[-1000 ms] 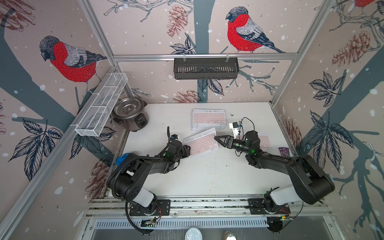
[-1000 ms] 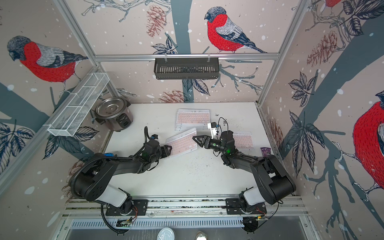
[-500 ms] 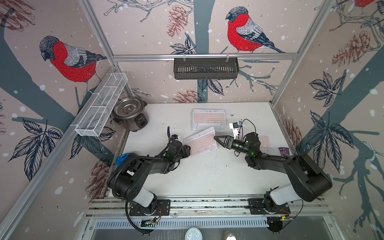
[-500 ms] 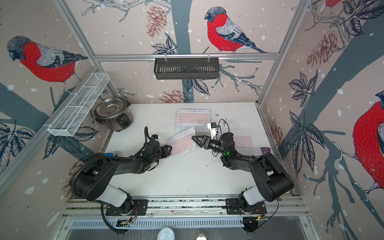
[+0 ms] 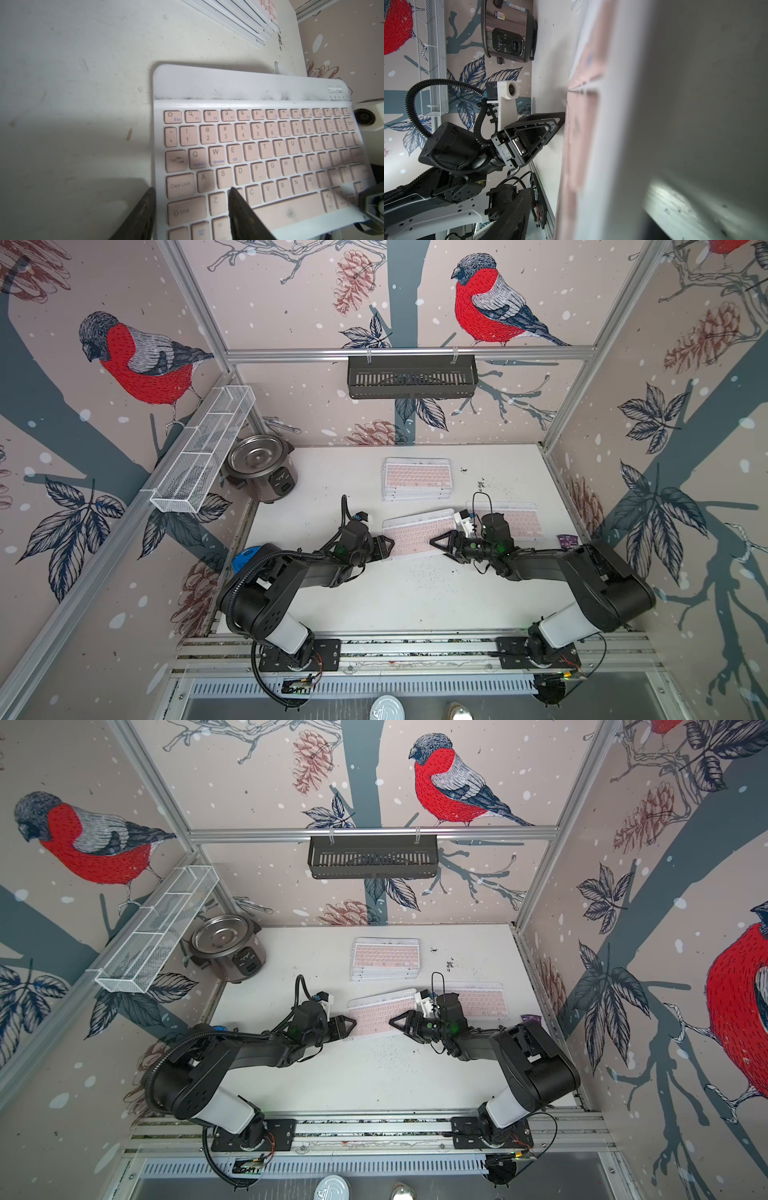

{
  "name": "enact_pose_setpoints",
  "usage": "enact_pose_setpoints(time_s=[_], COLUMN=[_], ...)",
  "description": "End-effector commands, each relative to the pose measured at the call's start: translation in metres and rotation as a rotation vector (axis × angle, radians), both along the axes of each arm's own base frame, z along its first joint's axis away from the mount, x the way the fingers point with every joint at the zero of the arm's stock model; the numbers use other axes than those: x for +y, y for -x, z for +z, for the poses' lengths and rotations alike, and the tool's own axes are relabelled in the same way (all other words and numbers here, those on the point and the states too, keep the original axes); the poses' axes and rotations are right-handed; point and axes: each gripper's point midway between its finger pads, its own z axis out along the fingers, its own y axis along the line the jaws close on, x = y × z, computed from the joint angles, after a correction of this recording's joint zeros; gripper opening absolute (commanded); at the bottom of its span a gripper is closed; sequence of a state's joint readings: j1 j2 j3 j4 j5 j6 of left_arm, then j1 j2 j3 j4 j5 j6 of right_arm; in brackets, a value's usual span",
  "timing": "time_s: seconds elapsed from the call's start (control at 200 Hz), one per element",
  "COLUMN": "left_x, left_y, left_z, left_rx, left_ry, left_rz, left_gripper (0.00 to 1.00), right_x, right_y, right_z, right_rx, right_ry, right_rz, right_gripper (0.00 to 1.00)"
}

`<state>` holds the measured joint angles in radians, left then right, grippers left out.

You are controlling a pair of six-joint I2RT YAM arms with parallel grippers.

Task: Stack the numeric keypads
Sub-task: Pick up the numeric keypad from the center of the board.

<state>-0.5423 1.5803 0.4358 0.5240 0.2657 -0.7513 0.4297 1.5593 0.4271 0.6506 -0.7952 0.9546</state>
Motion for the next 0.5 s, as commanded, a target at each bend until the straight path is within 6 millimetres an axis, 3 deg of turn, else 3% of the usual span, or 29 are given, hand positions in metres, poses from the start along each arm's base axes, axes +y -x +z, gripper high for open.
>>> enact_pose_setpoints(time_s=[0.0,0.495], left_x=[0.013,0.013], left_y=[0.064,0.066], left_z=[-0.049,-0.051], left_rx=[0.334,0.341], left_ry=[-0.064,-0.064], left_rz=[-0.057,-0.062], left_gripper=[0.56,0.56], right_x=[0.0,-0.016], right_y=[0.001,-0.015], right_z=[-0.001,0.037], right_rx=[-0.009,-0.138], right_ry=[0.009,0.028], right_rz=[0.019,-0.033], right_gripper=[0.69,0.59])
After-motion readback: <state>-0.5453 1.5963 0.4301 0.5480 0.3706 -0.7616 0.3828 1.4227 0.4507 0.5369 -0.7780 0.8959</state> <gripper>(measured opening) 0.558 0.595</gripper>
